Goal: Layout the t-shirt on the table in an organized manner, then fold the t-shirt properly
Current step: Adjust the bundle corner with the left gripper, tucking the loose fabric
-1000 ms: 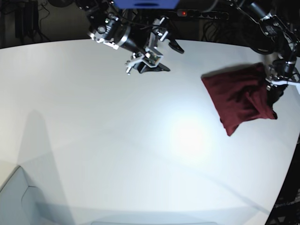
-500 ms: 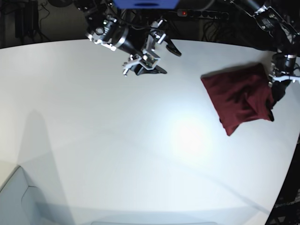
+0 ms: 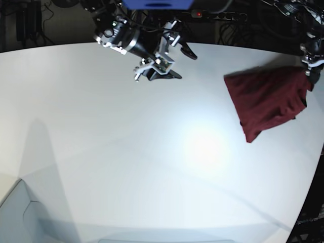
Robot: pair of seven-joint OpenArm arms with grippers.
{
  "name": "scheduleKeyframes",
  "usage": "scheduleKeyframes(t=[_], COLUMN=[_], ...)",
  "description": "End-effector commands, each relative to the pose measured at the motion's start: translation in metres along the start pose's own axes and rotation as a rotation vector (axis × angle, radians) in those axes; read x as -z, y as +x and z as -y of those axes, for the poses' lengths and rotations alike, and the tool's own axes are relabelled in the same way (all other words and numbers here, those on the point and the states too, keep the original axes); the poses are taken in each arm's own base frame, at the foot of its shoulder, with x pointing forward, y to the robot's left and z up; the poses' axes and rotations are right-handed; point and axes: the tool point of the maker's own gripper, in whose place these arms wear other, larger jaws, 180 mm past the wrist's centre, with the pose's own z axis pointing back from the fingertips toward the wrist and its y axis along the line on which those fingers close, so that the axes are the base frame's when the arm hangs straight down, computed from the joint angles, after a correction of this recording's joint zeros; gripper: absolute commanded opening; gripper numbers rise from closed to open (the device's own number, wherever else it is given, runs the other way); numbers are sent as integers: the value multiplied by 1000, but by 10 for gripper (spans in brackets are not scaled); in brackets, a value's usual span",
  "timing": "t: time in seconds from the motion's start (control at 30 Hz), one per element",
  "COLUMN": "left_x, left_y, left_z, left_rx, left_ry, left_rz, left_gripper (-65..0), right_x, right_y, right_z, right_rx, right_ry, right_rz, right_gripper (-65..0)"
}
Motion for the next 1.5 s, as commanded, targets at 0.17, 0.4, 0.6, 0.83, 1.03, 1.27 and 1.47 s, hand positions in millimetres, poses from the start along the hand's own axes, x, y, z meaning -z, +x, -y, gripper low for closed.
scheduleKeyframes(t=[0.17, 0.4, 0.6, 0.83, 1.03, 1.27, 1.47], left_x=[4, 6, -2, -1, 27, 54, 66], left_y=[-22, -20, 3, 24, 26, 10, -15], left_z=[-24, -26, -8, 18, 36, 41, 32], left_rx=[-83, -89, -6, -28, 14, -14, -45], left_ry=[23, 19, -7, -100, -77, -64, -38], left_rz=[-44, -42, -4, 48, 41, -11, -88], left_gripper=[-640, -562, -287, -306, -319, -319, -320], right_x=[0, -1, -1, -1, -1, -2, -2], right_y=[16, 15, 15, 14, 14, 15, 15], right_z=[-2, -3, -3, -3, -3, -3, -2], right_rx=[9, 11, 12, 12, 12, 10, 10], right_ry=[6, 7, 7, 7, 7, 5, 4], right_rz=[62, 60, 61, 58, 58, 60, 60], right_gripper=[-254, -254, -254, -254, -254, -254, -254])
